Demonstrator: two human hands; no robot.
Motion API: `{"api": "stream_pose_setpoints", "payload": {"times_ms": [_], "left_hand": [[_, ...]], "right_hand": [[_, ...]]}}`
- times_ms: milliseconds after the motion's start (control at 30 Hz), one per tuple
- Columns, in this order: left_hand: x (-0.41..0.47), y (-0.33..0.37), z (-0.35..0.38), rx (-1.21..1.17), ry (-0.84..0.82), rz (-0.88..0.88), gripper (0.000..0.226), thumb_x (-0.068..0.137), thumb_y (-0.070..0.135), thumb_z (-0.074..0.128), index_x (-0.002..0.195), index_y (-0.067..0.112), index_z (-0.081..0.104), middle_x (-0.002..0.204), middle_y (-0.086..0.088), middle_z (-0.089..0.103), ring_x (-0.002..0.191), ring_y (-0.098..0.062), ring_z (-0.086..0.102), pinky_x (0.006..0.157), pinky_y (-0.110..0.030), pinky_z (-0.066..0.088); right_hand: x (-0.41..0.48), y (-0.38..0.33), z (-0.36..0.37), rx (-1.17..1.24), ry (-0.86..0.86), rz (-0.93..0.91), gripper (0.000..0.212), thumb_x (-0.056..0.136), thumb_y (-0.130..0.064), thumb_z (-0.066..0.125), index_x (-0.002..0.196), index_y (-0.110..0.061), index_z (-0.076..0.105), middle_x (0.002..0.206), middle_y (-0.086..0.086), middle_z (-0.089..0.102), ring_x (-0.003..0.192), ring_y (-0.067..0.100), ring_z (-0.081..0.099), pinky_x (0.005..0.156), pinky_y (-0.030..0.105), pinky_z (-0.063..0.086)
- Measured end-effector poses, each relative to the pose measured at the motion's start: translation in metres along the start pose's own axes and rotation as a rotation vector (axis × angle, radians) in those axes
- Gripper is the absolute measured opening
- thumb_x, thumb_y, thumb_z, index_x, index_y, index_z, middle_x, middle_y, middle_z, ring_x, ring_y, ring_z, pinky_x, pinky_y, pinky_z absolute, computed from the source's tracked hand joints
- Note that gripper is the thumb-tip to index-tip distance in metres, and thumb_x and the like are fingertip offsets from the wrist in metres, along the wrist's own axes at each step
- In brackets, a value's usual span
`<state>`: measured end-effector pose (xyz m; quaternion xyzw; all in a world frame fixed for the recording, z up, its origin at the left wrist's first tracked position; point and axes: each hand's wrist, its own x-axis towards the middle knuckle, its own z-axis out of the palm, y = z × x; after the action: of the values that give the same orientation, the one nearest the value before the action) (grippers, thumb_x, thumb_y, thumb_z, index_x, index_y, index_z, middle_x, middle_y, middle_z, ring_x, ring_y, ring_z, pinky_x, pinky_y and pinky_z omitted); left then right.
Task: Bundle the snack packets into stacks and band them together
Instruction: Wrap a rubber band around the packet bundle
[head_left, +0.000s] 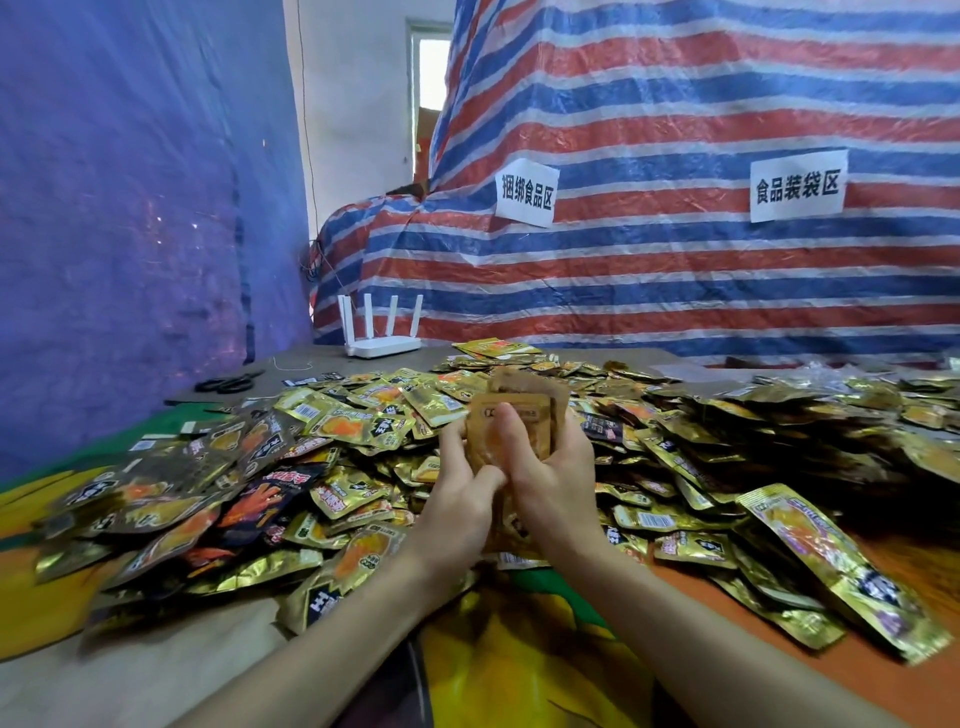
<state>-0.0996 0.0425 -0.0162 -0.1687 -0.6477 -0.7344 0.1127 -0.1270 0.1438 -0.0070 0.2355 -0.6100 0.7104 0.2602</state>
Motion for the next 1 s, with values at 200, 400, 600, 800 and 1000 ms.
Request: {"api": "stream_pose_setpoints", "payload": {"times_ms": [200,400,600,800,1000], "left_hand": [[-0.007,-0.009,0.001,0.096,-0.058,0.027,0.069,0.093,-0.015,0.046,0.128,0.042,0.034,0.104,0.006,0.071,0.095,-0.004,0.071,0.073,-0.023,0.057],[-0.005,-0.007,-0.002,0.127,-0.049,-0.155,0.040,0.086,0.020,0.062,0.120,0.030,0.044,0.114,-0.012,0.067,0.104,-0.026,0.069,0.090,-0.043,0.058],[-0.009,-0.011,-0.006,0.395,-0.149,-0.040,0.037,0.098,0.018,0.063,0.122,0.037,0.042,0.109,0.009,0.066,0.099,0.000,0.065,0.085,-0.025,0.057],[-0.009,-0.010,0.000,0.047,0.046,-0.005,0.044,0.091,0.005,0.070,0.123,0.025,0.047,0.109,-0.001,0.074,0.102,-0.013,0.071,0.080,-0.030,0.058],[-0.009,-0.011,-0.002,0.144,-0.004,-0.210,0.082,0.093,0.011,0.064,0.157,0.014,0.013,0.113,0.000,0.069,0.098,-0.009,0.068,0.067,-0.018,0.055]], "right_hand": [[-0.012,0.004,-0.003,-0.033,-0.065,0.017,0.024,0.084,-0.056,0.062,0.093,-0.036,0.071,0.091,-0.003,0.074,0.085,0.015,0.073,0.075,0.032,0.060],[-0.010,0.009,-0.004,-0.070,0.012,0.114,0.038,0.089,-0.055,0.057,0.083,-0.022,0.074,0.079,0.002,0.075,0.075,0.018,0.072,0.069,0.029,0.058],[-0.003,0.006,-0.006,0.043,0.135,0.213,0.047,0.095,-0.054,0.059,0.080,-0.011,0.074,0.074,0.007,0.075,0.066,0.017,0.073,0.056,0.025,0.057],[-0.006,0.004,-0.006,0.075,-0.023,0.167,0.063,0.093,-0.062,0.039,0.097,-0.013,0.078,0.089,0.008,0.079,0.084,0.023,0.077,0.067,0.026,0.059],[-0.011,0.008,-0.003,0.025,-0.016,0.236,0.062,0.086,-0.073,0.042,0.087,-0.025,0.082,0.088,0.006,0.079,0.086,0.023,0.077,0.086,0.045,0.059]]}}
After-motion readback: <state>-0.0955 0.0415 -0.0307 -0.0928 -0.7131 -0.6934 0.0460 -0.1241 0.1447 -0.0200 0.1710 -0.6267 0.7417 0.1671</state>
